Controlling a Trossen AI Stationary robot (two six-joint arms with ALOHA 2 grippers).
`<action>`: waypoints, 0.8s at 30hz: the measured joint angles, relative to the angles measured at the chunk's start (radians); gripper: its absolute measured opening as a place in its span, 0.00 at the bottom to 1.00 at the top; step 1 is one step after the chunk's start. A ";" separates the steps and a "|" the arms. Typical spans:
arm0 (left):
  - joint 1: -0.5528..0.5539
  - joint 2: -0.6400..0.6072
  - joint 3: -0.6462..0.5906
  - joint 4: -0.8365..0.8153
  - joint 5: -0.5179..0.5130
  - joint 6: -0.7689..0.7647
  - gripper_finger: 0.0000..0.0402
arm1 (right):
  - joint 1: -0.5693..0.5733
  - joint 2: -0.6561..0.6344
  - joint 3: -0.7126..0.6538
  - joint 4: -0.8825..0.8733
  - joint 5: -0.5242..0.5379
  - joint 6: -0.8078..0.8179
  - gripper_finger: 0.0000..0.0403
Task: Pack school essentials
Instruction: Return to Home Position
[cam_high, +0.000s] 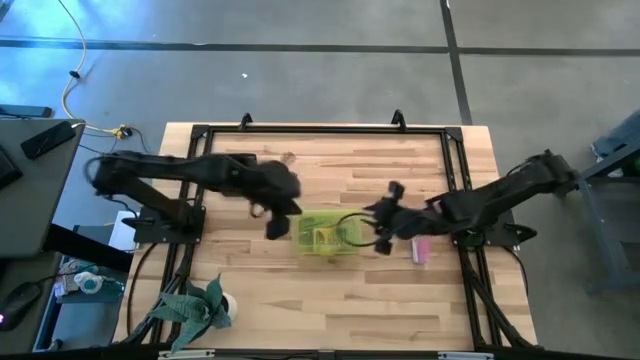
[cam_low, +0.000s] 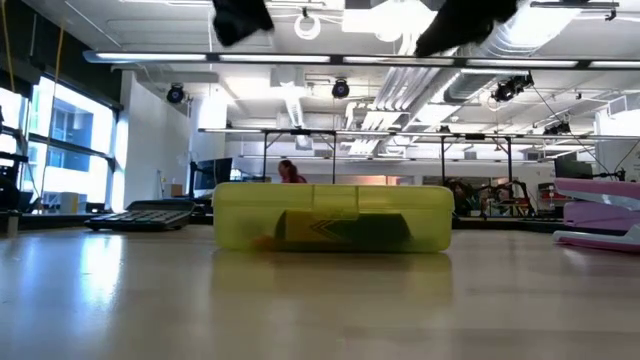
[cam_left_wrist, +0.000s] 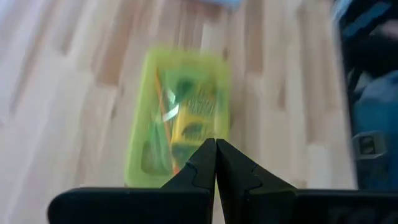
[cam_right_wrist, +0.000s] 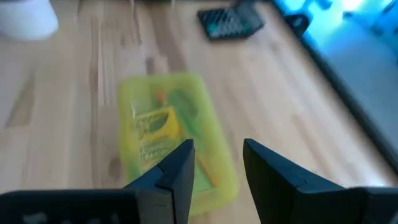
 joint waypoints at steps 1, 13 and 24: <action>0.000 -0.037 0.000 0.006 0.000 -0.001 0.00 | 0.007 -0.037 0.000 -0.014 0.017 -0.015 0.32; -0.118 -0.504 -0.259 0.192 -0.140 0.018 0.00 | 0.101 -0.410 -0.242 0.004 0.143 -0.032 0.32; -0.269 -0.865 -0.799 0.577 -0.251 -0.167 0.00 | 0.111 -0.618 -0.509 0.208 0.106 0.003 0.32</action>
